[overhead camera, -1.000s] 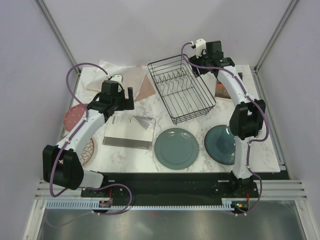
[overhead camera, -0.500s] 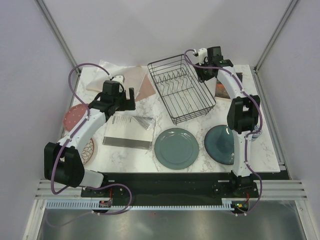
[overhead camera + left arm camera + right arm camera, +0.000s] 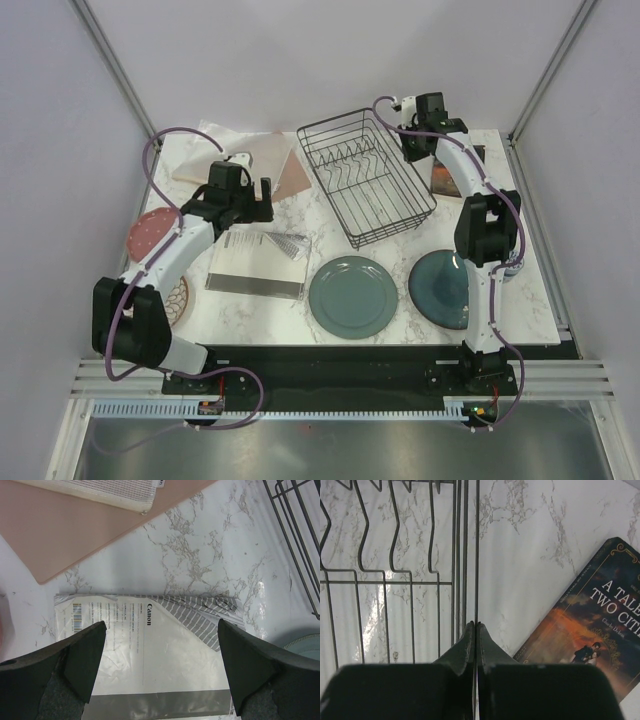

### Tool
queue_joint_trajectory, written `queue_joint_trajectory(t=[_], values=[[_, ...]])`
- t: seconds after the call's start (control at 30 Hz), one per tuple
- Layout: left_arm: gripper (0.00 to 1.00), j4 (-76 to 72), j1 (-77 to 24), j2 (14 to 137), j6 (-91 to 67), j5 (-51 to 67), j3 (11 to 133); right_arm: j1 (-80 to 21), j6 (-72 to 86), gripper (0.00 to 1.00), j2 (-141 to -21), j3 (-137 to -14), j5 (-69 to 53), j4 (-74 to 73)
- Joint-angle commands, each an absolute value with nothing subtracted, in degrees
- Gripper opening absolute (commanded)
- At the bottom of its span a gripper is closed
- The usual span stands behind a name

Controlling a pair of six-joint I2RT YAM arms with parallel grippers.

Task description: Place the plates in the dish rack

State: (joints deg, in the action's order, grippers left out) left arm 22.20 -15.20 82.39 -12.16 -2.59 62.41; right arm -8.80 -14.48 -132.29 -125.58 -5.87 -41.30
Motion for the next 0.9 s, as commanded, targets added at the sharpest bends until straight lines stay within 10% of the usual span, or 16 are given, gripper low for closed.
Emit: queue_joint_trajectory(t=[0.0,0.87], values=[[1.0,20.0,-15.3,83.3,-14.1,-1.1,64.2,-7.7,-6.7,0.0,-129.5,-124.1,-2.4,-41.3],[0.99,19.3,-17.0,84.7,-13.7,-1.2,65.0,-1.4,5.9,0.0,-121.9,-112.2,5.4,-38.6]])
